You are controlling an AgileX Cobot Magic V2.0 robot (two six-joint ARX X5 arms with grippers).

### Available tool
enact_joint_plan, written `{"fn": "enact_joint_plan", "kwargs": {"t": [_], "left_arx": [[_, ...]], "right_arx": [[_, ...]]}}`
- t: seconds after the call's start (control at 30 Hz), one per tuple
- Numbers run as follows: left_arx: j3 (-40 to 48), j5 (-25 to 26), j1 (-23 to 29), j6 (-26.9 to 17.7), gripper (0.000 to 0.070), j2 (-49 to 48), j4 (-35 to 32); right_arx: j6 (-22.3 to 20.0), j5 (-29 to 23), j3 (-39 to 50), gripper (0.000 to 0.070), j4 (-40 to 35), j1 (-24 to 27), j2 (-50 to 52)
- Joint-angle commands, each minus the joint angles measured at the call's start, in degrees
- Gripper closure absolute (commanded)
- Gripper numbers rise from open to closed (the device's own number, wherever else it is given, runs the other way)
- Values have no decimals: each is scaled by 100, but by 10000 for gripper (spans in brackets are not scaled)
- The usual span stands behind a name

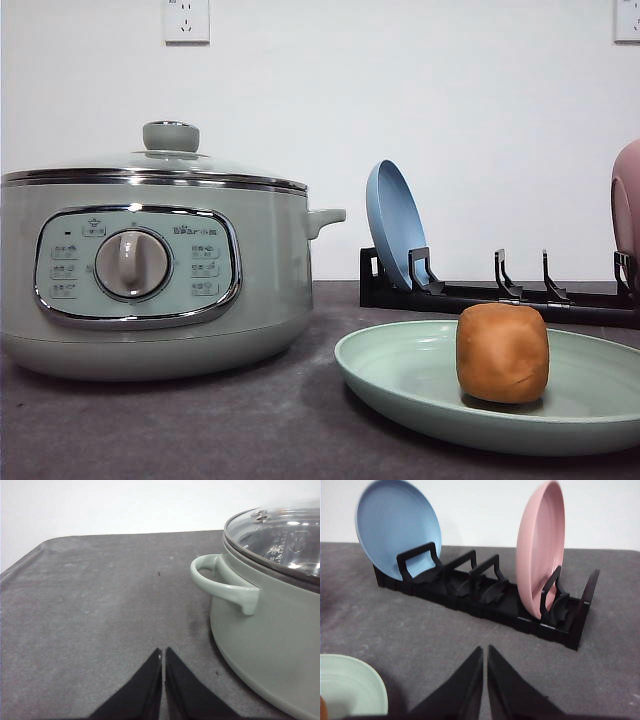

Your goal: Transfer potato from steamer to green plate

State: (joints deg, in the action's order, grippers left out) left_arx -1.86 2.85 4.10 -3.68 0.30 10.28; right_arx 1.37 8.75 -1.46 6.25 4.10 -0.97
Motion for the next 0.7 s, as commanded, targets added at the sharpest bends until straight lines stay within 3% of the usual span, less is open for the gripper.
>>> {"fn": "enact_joint_plan", "kwargs": {"t": [0.0,0.27,0.67], "left_arx": [[117,-9,2,12,698,-12,42],[117,-9,2,13,698,-12,42],[117,-9,2,12,698,-11,42]], "right_arx": [[111,-24,68,699,-40,7,69],[116,-28,81,699,363,17,76],[393,17,79,699,276,17,76]]}}
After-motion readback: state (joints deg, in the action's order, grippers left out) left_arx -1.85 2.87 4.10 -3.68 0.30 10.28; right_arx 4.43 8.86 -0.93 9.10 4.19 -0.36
